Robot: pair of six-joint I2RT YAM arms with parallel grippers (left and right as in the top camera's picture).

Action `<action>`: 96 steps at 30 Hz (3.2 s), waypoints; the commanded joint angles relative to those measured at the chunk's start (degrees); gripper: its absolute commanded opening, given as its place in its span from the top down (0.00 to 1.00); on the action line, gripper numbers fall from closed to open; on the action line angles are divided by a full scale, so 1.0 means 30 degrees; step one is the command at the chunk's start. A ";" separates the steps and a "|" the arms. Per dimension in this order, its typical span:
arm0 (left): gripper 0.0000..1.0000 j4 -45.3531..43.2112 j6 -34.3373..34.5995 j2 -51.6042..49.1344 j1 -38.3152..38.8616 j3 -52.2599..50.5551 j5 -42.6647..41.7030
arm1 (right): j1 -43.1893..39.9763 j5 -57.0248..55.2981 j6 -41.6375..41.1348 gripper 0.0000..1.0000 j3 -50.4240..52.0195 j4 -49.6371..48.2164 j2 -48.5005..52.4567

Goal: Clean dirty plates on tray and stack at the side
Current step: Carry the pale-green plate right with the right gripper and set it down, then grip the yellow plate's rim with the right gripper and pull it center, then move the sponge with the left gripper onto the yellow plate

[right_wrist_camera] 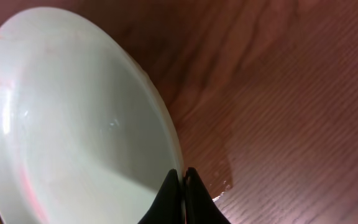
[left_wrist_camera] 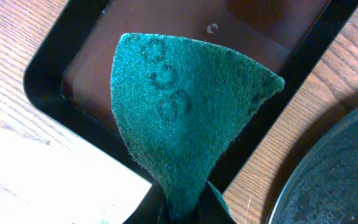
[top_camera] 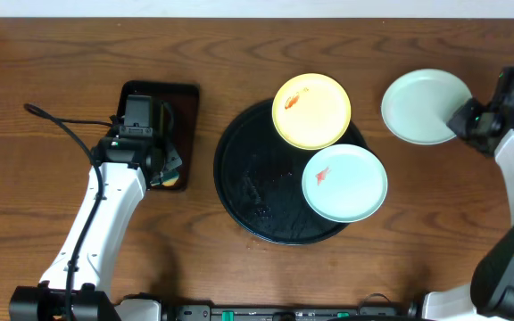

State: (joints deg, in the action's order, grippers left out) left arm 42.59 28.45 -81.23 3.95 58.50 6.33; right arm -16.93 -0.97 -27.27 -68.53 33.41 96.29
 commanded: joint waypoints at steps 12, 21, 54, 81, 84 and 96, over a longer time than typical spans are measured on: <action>0.93 -0.0007 -0.0036 -0.0109 -0.0007 -0.0109 0.0087 | 0.0080 0.8109 0.0648 0.37 0.0342 -0.1537 0.0022; 0.93 -0.0022 0.0350 -0.0109 -0.0007 -0.0109 0.0087 | 0.3679 1.0171 0.2608 0.43 0.0350 -0.2004 -0.0809; 0.93 -0.0080 0.0685 -0.0109 0.0000 -0.0109 0.0087 | 1.1344 0.1967 -0.3191 0.99 0.0350 -0.6717 0.5042; 0.93 -0.2033 -0.1173 -0.0124 0.0138 -0.1042 -0.3898 | 1.3398 0.7249 0.0707 0.99 0.0342 -0.1698 0.4976; 0.92 -0.2594 -0.2382 -0.0124 0.0197 -0.1042 -0.6098 | 1.3580 0.6892 0.1610 0.99 0.0342 -0.1224 0.4976; 0.93 -0.3606 -0.1734 -0.0124 0.3104 -0.1042 -0.6972 | 1.4870 0.4765 0.1676 0.99 0.0342 -0.1654 0.4976</action>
State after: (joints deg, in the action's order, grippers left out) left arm 32.67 22.24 -81.28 10.74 55.70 -13.28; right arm 25.32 15.49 -23.40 -67.02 29.30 110.93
